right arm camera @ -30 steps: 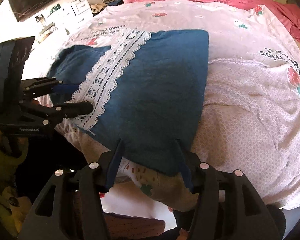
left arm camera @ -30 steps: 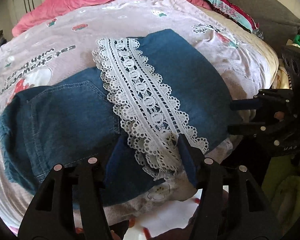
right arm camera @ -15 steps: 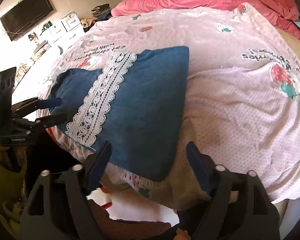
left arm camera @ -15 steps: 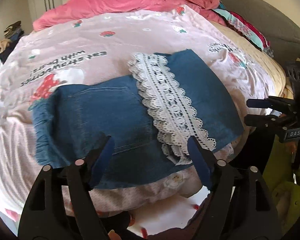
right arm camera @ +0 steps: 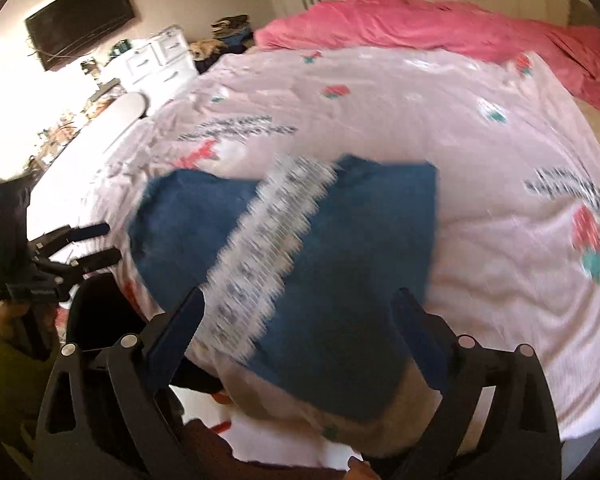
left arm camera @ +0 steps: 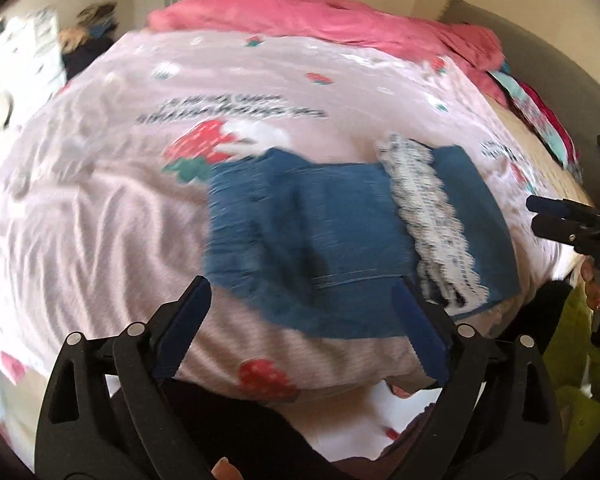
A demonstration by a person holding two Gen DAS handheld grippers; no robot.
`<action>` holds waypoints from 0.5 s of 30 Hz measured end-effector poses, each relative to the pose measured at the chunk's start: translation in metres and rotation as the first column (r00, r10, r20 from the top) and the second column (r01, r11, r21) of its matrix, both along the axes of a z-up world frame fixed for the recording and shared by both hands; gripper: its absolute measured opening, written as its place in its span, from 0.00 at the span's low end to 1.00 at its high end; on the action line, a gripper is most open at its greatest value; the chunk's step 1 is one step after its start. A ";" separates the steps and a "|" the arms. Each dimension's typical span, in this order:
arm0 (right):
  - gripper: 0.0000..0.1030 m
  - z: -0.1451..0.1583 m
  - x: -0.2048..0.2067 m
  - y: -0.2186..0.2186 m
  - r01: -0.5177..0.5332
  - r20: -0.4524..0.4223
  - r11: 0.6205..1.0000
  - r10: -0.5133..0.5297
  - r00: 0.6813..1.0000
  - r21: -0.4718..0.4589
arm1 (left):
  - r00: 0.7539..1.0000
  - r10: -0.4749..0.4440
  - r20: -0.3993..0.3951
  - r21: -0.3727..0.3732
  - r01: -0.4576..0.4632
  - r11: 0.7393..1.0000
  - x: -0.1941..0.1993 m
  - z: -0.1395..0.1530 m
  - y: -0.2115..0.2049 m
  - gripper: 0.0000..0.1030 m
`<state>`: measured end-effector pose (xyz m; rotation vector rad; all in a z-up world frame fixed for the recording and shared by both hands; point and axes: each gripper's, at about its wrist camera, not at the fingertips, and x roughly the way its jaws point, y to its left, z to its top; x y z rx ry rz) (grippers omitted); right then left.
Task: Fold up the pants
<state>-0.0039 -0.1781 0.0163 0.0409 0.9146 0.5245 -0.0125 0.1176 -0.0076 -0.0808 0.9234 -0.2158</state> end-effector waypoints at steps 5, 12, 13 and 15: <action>0.91 0.017 0.031 0.046 -0.109 0.016 0.993 0.110 0.994 -0.045 | 0.997 0.053 -0.054 -0.071 -0.057 0.996 0.005 -0.016 0.025 0.83; 0.91 0.025 0.078 0.128 -0.296 -0.004 0.953 0.296 0.955 -0.070 | 0.998 0.037 -0.052 -0.203 -0.046 0.978 0.012 -0.027 0.024 0.76; 0.91 0.023 0.083 0.138 -0.314 -0.017 0.946 0.314 0.949 -0.074 | 0.998 0.029 -0.049 -0.209 -0.039 0.977 0.013 -0.028 0.023 0.70; 0.91 0.015 0.093 0.161 -0.356 -0.057 0.931 0.353 0.934 -0.074 | 0.997 0.022 -0.069 -0.220 -0.037 0.975 0.016 -0.034 0.021 0.60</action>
